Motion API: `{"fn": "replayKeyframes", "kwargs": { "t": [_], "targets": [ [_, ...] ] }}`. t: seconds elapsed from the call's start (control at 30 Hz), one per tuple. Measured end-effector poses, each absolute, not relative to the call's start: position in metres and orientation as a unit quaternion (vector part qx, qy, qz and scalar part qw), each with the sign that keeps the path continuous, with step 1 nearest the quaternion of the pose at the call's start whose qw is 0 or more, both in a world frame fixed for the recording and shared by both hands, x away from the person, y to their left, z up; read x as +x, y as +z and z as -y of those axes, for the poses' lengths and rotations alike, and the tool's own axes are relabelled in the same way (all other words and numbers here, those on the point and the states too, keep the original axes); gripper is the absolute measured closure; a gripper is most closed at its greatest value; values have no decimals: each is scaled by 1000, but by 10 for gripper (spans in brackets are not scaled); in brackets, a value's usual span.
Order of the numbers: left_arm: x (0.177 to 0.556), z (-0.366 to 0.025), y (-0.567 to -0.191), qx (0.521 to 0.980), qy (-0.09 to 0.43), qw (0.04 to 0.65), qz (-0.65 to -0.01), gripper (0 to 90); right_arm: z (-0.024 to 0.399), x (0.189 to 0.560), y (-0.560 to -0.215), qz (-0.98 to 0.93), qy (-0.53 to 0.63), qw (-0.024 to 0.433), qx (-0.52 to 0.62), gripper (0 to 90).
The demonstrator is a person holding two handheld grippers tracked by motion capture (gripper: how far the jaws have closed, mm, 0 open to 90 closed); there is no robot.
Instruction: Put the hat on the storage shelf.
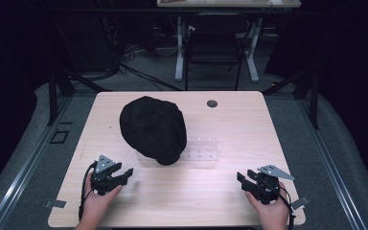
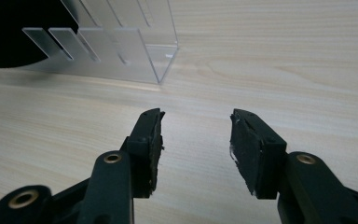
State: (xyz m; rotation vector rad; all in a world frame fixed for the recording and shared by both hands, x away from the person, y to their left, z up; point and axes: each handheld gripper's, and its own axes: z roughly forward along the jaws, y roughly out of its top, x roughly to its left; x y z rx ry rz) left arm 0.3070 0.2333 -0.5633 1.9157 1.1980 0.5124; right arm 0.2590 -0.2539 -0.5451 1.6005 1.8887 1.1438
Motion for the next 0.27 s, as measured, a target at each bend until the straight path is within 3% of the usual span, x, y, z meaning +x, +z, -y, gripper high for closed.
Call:
{"fn": "replayKeyframes", "kwargs": {
  "t": [0.27],
  "targets": [
    [308,-237,-563,756,201,408,-471,434,253,260,-551,-686,408,201,568,510]
  ]
}}
